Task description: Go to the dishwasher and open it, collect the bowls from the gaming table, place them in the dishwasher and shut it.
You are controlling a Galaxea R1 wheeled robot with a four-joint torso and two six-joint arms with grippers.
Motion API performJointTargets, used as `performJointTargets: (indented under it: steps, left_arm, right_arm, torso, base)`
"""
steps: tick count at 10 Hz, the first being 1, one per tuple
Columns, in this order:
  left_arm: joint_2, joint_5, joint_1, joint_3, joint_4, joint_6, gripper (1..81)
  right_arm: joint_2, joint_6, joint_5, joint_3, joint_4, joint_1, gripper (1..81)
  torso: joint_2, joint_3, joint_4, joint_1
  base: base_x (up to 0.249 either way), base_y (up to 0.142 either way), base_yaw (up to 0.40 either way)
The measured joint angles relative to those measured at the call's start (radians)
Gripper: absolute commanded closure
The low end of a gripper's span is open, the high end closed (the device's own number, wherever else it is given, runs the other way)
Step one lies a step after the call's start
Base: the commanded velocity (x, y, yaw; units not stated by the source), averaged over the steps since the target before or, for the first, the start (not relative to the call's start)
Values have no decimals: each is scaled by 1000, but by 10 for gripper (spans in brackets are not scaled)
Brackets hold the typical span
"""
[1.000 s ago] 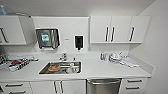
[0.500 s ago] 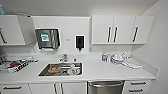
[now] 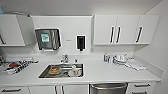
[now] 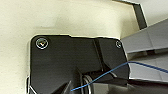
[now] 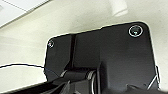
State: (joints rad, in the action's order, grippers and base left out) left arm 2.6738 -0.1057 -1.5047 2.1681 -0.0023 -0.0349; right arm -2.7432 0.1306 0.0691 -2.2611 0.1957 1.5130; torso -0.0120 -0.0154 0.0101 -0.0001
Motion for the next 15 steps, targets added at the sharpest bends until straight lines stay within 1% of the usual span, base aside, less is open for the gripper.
performJointTargets:
  steps: [8,15]
  left_arm:
    - [3,0,0,0,0,0,10]
    - [-7,-1,0,-3,0,0,10]
  right_arm:
    - [-2,0,0,-4,0,0,10]
    - [-1,0,0,-5,-1,0,10]
  torso:
    - [0,0,0,0]
    - [0,0,0,0]
  base:
    - [84,0,0]
    - [0,0,0]
